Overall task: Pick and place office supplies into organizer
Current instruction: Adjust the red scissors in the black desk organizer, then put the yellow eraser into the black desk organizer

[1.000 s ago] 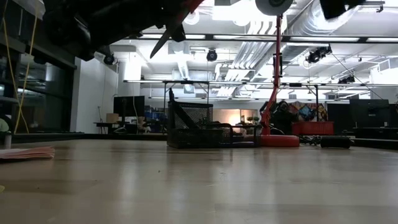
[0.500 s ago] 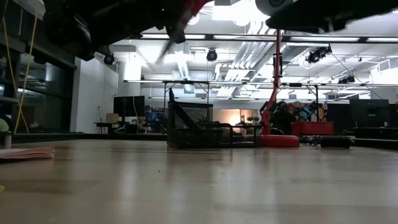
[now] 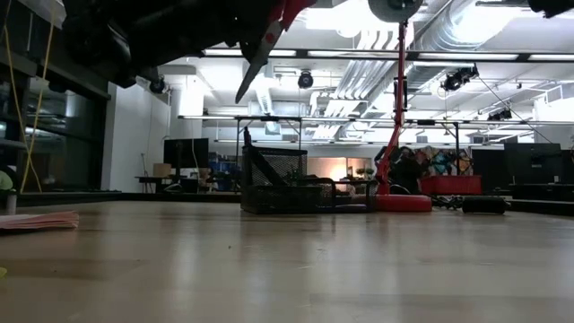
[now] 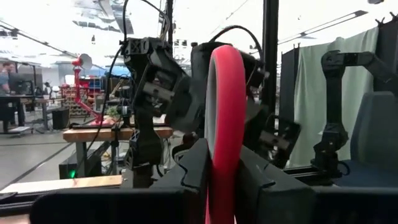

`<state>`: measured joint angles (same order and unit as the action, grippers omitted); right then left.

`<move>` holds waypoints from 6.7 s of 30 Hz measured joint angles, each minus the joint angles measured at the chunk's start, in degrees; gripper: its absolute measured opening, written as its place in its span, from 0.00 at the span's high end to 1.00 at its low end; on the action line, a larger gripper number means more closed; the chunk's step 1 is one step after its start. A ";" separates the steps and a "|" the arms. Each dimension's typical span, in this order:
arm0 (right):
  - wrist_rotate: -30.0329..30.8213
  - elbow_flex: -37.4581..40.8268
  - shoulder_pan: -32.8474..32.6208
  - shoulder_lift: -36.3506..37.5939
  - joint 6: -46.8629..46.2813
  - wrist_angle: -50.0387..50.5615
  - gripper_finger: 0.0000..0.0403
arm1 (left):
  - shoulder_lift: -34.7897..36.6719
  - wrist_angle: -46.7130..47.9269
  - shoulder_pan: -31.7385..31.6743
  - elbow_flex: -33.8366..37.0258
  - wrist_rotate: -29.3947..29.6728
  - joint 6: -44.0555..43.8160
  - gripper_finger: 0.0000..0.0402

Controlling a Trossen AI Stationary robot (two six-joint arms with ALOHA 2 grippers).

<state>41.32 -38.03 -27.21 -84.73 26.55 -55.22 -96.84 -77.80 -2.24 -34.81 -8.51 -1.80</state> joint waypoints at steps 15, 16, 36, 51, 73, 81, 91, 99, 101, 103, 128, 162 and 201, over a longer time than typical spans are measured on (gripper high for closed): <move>-15.97 -5.08 7.65 0.00 -9.58 7.72 0.70 | 0.00 0.22 0.02 0.00 -0.14 0.09 0.95; -16.43 -5.08 7.97 0.00 -9.58 7.78 0.72 | 0.00 0.22 0.00 0.00 -0.54 0.09 0.95; -12.67 -5.01 9.09 0.11 -5.70 9.21 0.96 | 0.15 4.68 -0.07 -0.14 1.77 0.04 0.86; -5.64 -5.05 9.56 6.95 -6.12 17.78 0.95 | 0.11 21.71 -0.09 0.90 13.12 -2.87 0.51; -17.28 -5.12 23.81 8.13 -8.78 21.37 0.96 | 1.46 3.76 18.53 12.87 22.95 -6.73 0.45; -28.09 -5.08 30.98 7.04 -12.99 21.34 0.98 | 1.49 0.80 25.10 12.80 24.87 -4.38 0.45; -31.81 -5.06 35.35 0.98 -13.95 18.27 0.98 | 1.49 -0.97 27.41 12.79 26.27 -2.50 0.45; -35.00 -5.06 38.31 -5.42 -14.78 13.81 0.93 | 1.49 -1.29 27.42 12.76 26.25 -2.49 0.45; -35.74 -5.06 38.79 -6.57 -13.76 13.58 0.93 | 1.49 -1.24 27.41 12.76 26.25 -2.49 0.45; -35.66 -5.06 38.91 -7.44 -13.51 12.99 0.92 | 1.49 -1.26 27.41 12.76 26.25 -2.50 0.45; -58.59 -5.06 25.01 -5.84 -18.74 16.66 0.58 | 1.49 3.61 28.86 12.76 22.02 -9.68 0.45; -8.40 -5.03 -5.57 -5.90 -31.22 49.45 0.64 | -13.11 82.83 46.95 -22.79 83.89 -67.04 0.45; -7.43 -4.97 -5.40 -5.95 -34.23 49.83 0.65 | -13.09 112.89 47.65 -21.97 76.78 -99.45 0.25</move>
<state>33.88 -43.00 -32.60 -90.67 -7.68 -5.39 -109.93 35.09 45.41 -56.77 68.27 -101.26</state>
